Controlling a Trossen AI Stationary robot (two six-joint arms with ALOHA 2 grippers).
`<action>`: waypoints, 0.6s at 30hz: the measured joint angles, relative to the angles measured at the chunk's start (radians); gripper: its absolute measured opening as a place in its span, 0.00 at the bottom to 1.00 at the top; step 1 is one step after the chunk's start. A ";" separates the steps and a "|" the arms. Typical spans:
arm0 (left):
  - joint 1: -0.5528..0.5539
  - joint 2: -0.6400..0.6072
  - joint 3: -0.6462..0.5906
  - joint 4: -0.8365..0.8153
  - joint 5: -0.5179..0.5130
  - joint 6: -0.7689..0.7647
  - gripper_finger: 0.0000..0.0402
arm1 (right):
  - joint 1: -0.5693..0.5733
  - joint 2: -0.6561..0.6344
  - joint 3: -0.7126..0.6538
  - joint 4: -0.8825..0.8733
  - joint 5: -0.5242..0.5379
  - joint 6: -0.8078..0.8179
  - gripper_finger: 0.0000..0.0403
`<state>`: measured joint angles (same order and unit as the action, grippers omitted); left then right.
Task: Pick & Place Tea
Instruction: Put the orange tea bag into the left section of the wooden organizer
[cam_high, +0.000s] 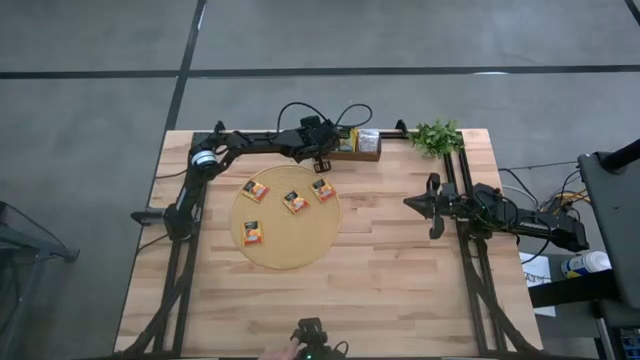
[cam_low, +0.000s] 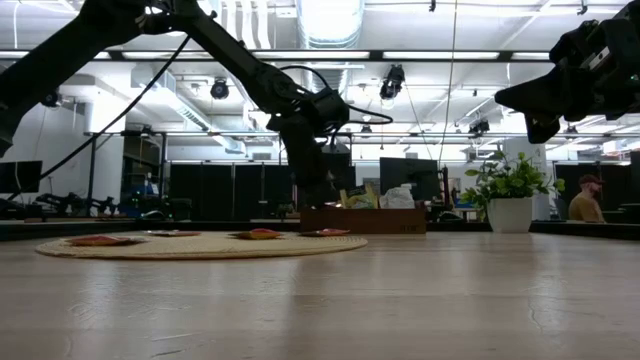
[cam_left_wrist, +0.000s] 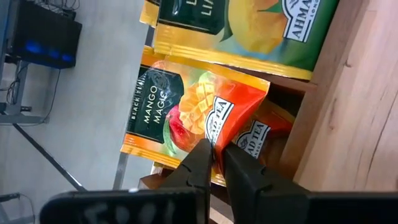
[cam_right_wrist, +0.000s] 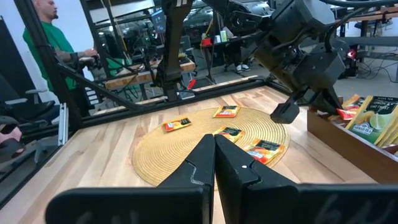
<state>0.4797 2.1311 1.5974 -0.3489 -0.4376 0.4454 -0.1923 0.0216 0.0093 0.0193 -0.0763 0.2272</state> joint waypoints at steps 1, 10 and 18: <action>0.000 0.000 0.000 0.000 0.000 0.000 0.09 | 0.000 0.000 0.000 0.000 0.000 0.000 0.02; 0.003 -0.002 0.000 -0.014 0.019 0.004 0.30 | 0.000 0.000 0.000 0.000 0.000 0.000 0.02; 0.003 -0.006 0.000 -0.038 -0.077 0.049 0.54 | 0.000 0.000 0.000 0.000 0.000 0.000 0.02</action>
<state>0.4825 2.1256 1.5978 -0.3866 -0.5148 0.4944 -0.1925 0.0216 0.0094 0.0194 -0.0763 0.2272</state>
